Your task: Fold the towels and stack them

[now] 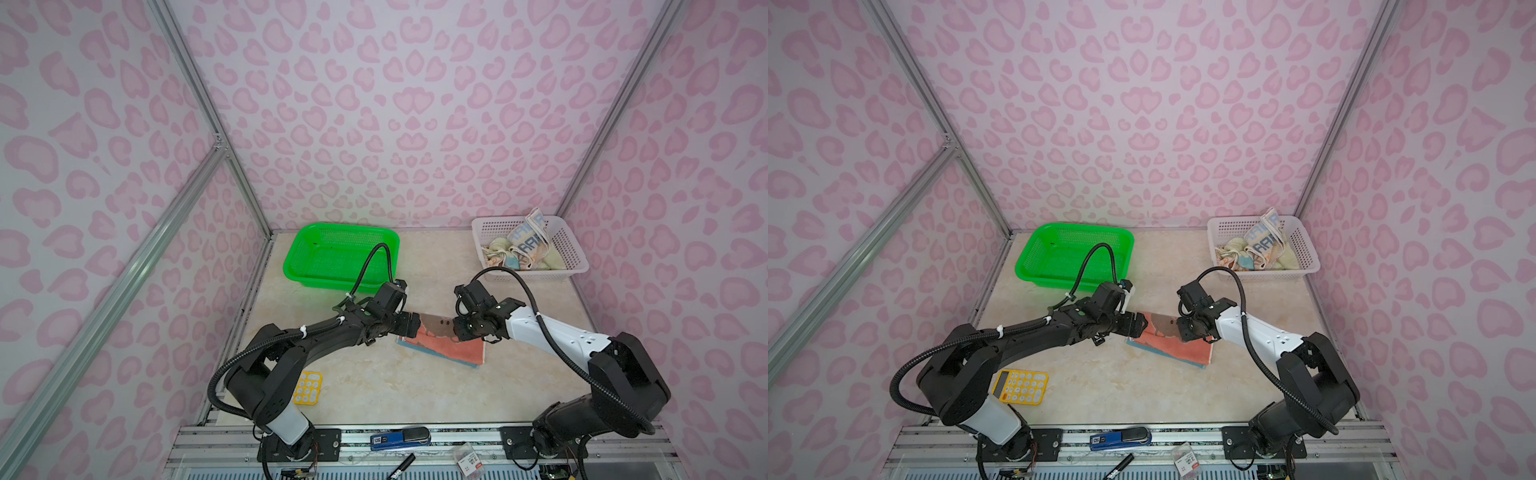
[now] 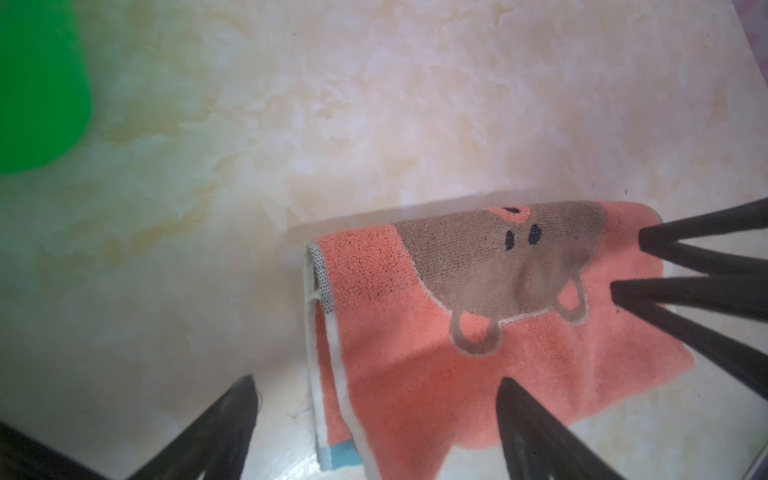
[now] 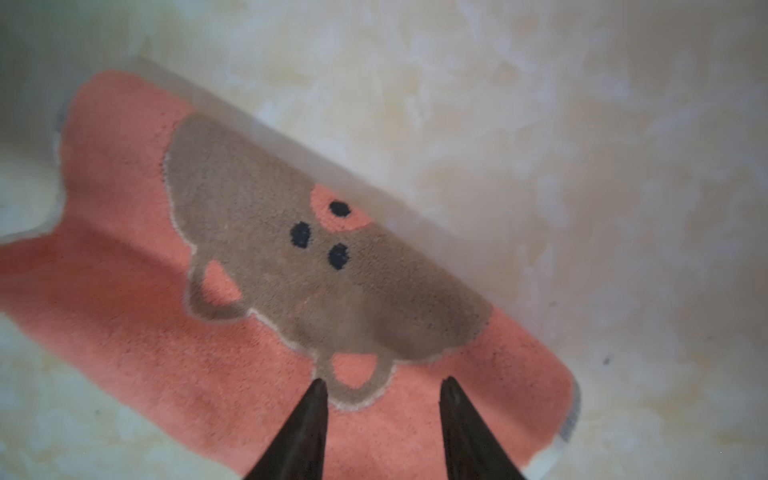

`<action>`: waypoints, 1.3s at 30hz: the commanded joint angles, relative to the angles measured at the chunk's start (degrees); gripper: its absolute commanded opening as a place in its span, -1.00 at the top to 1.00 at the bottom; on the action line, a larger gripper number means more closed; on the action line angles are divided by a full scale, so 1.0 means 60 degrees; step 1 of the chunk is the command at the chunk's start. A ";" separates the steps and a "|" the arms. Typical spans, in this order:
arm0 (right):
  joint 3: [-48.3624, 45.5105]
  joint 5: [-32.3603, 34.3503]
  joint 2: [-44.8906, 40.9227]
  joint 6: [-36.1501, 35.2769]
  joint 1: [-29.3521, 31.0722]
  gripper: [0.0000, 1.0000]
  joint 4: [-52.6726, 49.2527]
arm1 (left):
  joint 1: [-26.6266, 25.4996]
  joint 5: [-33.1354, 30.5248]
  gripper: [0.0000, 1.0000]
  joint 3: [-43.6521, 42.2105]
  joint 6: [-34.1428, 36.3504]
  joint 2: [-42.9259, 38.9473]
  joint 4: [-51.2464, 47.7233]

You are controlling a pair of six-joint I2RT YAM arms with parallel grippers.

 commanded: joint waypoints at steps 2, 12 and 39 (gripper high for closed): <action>-0.0413 -0.0330 -0.0086 0.0827 0.0520 0.10 0.0632 | 0.0023 0.0339 -0.82 0.0203 -0.0656 0.0410 -0.0484; -0.1405 -0.0236 0.0370 0.1830 0.1255 0.12 0.1340 | 0.0025 0.0488 -0.79 0.0271 -0.0984 0.0970 -0.1180; -0.1905 0.0239 0.0449 0.2245 0.1464 0.11 0.1677 | 0.0063 0.0901 0.95 0.0841 -0.0473 0.1620 -0.1393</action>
